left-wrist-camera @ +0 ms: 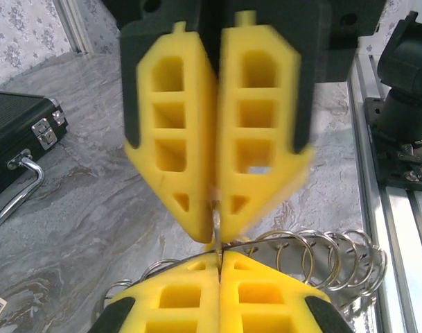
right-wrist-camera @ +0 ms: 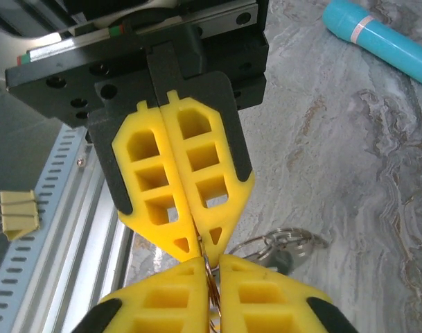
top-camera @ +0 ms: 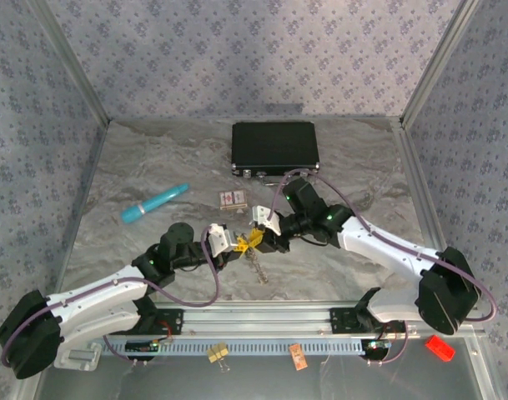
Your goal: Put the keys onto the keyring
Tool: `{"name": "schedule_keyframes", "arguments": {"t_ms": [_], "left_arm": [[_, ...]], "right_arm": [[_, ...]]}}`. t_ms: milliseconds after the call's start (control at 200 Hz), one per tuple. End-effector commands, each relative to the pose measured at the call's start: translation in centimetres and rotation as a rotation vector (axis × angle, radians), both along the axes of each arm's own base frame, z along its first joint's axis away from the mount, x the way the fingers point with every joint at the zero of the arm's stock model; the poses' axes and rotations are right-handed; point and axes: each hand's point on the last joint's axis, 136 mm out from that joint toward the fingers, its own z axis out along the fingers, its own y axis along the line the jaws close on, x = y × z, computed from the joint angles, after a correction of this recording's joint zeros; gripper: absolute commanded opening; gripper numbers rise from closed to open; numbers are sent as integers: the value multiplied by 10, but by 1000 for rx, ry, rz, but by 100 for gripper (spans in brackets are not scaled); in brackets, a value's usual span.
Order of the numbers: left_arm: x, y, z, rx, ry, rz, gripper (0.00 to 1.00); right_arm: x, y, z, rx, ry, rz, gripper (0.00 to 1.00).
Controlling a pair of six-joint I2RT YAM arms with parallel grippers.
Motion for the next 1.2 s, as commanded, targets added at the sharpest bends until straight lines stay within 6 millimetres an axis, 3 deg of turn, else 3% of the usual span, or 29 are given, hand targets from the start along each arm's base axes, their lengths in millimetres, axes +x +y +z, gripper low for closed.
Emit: {"name": "schedule_keyframes", "arguments": {"t_ms": [0,65,135,180,350,590,725,780,840,904,1004,1194], "left_arm": [[1,-4,17,-65,-33,-14,0],[6,-2,15,-46,-22,16,1],[11,0,12,-7,-14,46,19],[12,1,9,19,-12,51,21],[9,1,8,50,-12,31,17],[8,-2,15,25,-17,15,16],[6,-2,19,11,-35,6,0],[6,-2,20,4,-38,4,0],[5,-1,19,-6,-37,2,0],[4,-1,19,-24,-35,1,0],[3,-2,17,-48,-24,-2,0],[1,-3,17,-69,-16,-11,0]], "right_arm": [[-4,2,-1,15,27,22,0],[-5,2,2,6,23,24,0],[-7,1,3,-34,-2,30,0],[-9,0,1,-72,-19,38,0],[-11,-3,-4,-201,-67,65,0],[-11,7,-1,-226,-99,89,0],[-15,11,1,-215,-86,105,0],[-16,9,1,-203,-62,97,0],[-13,8,3,-158,-49,71,18],[-8,3,7,-87,-28,36,25],[-5,-1,10,2,7,11,27],[-5,0,1,11,34,11,27]]}}
